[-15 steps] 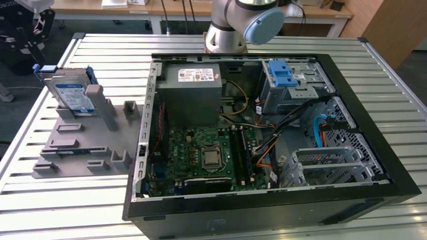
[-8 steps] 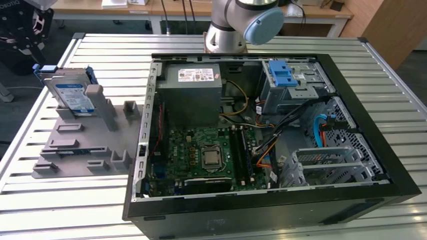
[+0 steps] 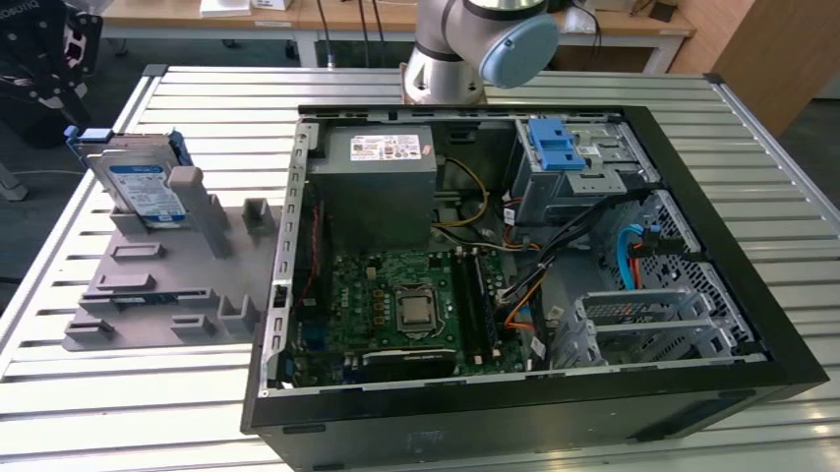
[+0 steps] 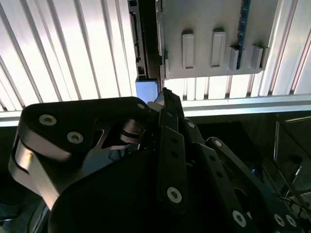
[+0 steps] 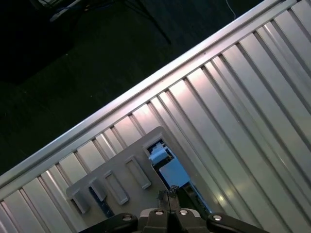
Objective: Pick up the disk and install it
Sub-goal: 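Pick up the disk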
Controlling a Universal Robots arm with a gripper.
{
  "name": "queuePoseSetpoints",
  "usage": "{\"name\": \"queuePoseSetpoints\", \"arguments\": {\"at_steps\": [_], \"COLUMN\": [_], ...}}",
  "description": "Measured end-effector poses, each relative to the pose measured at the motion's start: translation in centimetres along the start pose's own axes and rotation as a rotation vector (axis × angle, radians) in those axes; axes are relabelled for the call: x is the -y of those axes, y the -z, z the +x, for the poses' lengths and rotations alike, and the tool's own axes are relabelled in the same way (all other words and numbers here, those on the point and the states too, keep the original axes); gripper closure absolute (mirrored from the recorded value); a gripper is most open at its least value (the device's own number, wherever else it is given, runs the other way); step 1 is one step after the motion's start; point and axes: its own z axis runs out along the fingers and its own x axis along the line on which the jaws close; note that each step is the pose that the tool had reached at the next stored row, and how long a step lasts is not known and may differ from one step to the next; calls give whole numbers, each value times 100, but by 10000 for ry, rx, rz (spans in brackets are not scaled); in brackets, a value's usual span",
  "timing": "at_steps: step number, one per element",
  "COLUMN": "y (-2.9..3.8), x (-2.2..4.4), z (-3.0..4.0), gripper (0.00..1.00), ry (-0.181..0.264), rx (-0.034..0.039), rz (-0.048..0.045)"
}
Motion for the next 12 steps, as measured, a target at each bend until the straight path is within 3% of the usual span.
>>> {"name": "queuePoseSetpoints", "arguments": {"at_steps": [9, 12], "y": [-8, -15], "x": [0, -2], "z": [-1, -3], "gripper": [89, 89], "ry": [929, 1099], "rx": [-22, 34], "rz": [10, -18]}}
